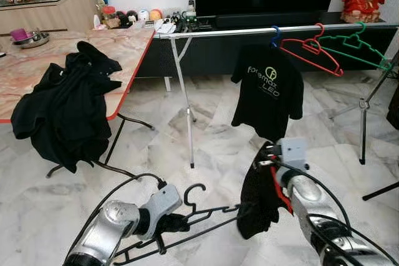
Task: Hang hanger
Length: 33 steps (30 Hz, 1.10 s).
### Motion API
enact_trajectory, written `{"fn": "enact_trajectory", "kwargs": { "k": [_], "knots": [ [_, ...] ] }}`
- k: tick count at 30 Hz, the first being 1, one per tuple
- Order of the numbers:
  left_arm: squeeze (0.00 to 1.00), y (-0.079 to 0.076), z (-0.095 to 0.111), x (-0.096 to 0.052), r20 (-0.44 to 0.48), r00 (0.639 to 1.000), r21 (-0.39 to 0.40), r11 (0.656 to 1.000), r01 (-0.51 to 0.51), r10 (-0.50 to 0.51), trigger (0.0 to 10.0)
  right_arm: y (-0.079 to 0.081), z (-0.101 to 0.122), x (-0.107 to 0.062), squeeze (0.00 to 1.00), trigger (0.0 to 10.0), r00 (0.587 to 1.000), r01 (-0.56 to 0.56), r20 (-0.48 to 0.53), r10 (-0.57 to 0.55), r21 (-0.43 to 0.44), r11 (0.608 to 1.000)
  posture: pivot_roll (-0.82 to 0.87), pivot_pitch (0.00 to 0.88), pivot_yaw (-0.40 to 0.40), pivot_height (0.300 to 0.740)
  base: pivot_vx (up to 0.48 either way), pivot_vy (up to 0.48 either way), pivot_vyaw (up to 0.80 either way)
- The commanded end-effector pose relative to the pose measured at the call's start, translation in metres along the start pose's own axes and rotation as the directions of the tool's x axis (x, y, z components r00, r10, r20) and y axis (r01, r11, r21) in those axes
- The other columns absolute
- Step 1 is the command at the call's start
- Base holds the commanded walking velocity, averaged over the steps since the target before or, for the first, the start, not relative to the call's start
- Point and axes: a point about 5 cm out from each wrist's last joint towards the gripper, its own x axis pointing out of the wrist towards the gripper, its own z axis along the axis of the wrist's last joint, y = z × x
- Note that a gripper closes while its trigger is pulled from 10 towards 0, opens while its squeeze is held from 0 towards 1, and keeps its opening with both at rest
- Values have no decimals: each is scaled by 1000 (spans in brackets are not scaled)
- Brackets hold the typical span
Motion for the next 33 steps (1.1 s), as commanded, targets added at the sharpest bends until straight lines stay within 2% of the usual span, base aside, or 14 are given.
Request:
{"fn": "enact_trajectory", "kwargs": {
  "k": [1,4,10,15,18,23,27,33],
  "knots": [
    [0,-3,3,-3,5,1000,-11,1000,27,-27,10000,5,2,3,0,10000,1000,-17,-22,17,3,1000,80,18,14,740,0,0,0],
    [0,-10,9,0,30,998,-30,998,61,-61,10000,10,-8,2,0,10000,995,-27,-91,26,-8,1000,89,24,9,740,0,0,0],
    [0,-17,6,4,30,997,-41,996,79,-77,10000,15,-18,0,0,10000,991,-12,-135,13,13,1000,85,18,4,740,0,0,0],
    [0,-9,2,11,38,999,-94,996,-9,13,10000,15,-19,0,0,10000,990,7,-141,-3,22,1000,83,15,2,740,0,0,0],
    [0,-7,3,13,61,998,-116,993,-28,35,10000,14,-20,0,0,10000,990,15,-143,-11,22,1000,80,11,-1,740,0,0,0],
    [0,-5,4,18,76,995,-115,992,-54,63,10000,13,-21,-1,0,10000,989,29,-148,-26,21,999,80,8,1,740,0,0,0],
    [0,0,2,22,59,990,-110,987,-118,126,10000,12,-23,-2,0,10000,988,39,-153,-34,25,999,79,4,4,740,0,0,0],
    [0,-9,-3,21,27,999,-83,996,-24,26,10000,9,-25,-3,0,10000,986,54,-158,-50,23,998,83,0,9,740,0,0,0]
  ]
}}
